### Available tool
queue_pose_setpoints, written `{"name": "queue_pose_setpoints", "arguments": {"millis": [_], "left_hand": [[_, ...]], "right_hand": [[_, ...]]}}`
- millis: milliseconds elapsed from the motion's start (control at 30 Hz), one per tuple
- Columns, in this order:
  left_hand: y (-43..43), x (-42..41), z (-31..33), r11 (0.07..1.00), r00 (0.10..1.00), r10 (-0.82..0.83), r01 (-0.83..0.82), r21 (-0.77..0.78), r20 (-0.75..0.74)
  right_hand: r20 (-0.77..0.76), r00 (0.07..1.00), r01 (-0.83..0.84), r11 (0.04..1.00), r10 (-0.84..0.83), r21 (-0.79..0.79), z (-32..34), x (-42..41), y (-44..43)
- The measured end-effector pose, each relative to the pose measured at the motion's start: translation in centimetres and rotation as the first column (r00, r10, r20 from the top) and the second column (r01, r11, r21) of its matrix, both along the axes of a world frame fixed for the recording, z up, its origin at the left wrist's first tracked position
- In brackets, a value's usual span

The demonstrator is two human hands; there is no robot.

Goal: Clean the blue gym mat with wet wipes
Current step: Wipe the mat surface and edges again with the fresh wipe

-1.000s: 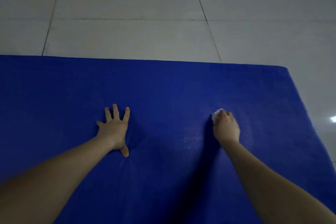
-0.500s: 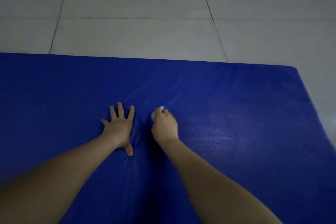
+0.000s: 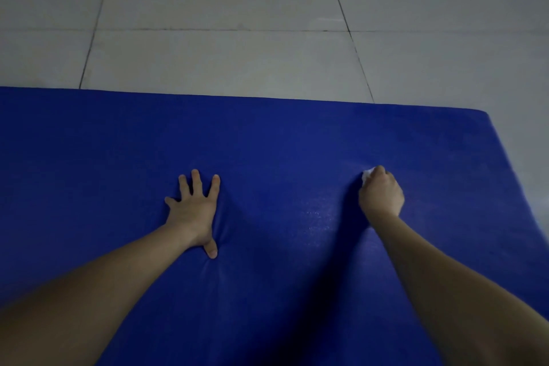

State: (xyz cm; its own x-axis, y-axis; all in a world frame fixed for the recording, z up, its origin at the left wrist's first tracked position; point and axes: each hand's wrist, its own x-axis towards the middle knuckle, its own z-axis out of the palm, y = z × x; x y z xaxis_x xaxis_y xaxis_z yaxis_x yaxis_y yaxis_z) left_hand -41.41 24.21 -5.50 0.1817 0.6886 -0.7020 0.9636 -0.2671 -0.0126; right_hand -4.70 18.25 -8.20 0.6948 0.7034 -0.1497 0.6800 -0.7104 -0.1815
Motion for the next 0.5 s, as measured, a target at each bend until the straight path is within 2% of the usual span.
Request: {"name": "queue_pose_setpoints", "arguments": {"millis": [67,133,233,367,433,500], "left_hand": [[0.1,0.1,0.0,1.000,1.000,-0.001,0.001,-0.001,-0.006],[0.2,0.3,0.1,1.000,1.000,-0.006,0.006,-0.008,-0.022],[0.2,0.5,0.2,1.000,0.999,-0.024,0.024,-0.002,-0.047],[0.1,0.5,0.3,0.999,0.996,-0.050,0.052,0.018,-0.069],[0.1,0.5,0.4,0.998,0.996,-0.053,0.054,0.018,-0.073],[0.1,0.5,0.4,0.999,0.997,-0.051,0.052,0.011,-0.066]], "right_hand": [[-0.043,0.999,0.023,0.999,-0.020,0.047,-0.2,-2.5,1.1],[-0.094,0.994,-0.046,0.997,0.052,0.069,-0.4,-6.0,2.4],[-0.159,0.960,-0.217,0.972,0.229,0.088,-0.5,-11.9,4.2],[-0.213,0.832,-0.495,0.858,0.513,0.136,-1.0,-19.2,5.3],[-0.196,0.792,-0.557,0.816,0.578,0.156,-1.2,-19.5,5.5],[-0.144,0.806,-0.557,0.818,0.574,0.142,-1.3,-17.1,5.6]]}}
